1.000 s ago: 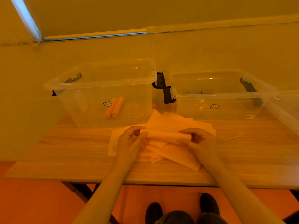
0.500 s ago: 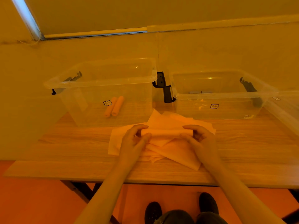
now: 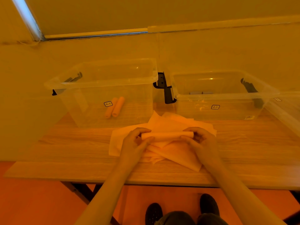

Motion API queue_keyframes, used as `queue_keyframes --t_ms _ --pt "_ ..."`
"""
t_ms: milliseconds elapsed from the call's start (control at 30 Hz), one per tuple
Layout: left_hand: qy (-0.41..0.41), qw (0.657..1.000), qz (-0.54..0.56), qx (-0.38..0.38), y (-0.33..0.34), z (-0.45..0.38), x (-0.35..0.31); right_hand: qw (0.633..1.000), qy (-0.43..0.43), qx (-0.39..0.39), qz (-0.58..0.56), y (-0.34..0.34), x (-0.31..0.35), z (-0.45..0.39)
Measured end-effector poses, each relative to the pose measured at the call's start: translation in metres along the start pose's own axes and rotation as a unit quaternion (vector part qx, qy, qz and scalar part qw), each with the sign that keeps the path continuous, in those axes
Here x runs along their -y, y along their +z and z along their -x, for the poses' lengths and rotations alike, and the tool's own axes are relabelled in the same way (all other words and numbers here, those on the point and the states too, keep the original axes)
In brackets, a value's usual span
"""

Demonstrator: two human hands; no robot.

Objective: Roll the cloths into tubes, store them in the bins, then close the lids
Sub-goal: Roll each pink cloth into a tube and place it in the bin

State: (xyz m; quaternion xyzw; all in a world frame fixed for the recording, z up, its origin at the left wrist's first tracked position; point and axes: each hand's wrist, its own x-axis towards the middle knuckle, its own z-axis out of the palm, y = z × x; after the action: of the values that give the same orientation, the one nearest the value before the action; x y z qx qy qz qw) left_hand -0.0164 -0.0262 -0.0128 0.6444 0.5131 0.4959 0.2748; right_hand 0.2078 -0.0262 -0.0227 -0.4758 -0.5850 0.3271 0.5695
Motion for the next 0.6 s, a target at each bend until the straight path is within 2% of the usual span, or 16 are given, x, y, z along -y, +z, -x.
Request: queue_keyframes --t_ms 167,400,600 --pt "-0.001 1.0 -0.014 -0.012 -0.0002 -0.0012 0.004 1.0 -0.006 0.014 -0.02 -0.0009 -0.0002 0.0016" --pt "0.02 1.0 0.006 -0.006 -0.0005 0.0016 -0.0018 0.999 -0.021 -0.007 0.025 -0.0008 0.0003 0.0013" --pt "-0.005 1.0 0.009 -0.009 -0.0002 0.0004 0.0011 0.999 -0.028 -0.012 0.033 -0.0004 -0.0025 0.0008"
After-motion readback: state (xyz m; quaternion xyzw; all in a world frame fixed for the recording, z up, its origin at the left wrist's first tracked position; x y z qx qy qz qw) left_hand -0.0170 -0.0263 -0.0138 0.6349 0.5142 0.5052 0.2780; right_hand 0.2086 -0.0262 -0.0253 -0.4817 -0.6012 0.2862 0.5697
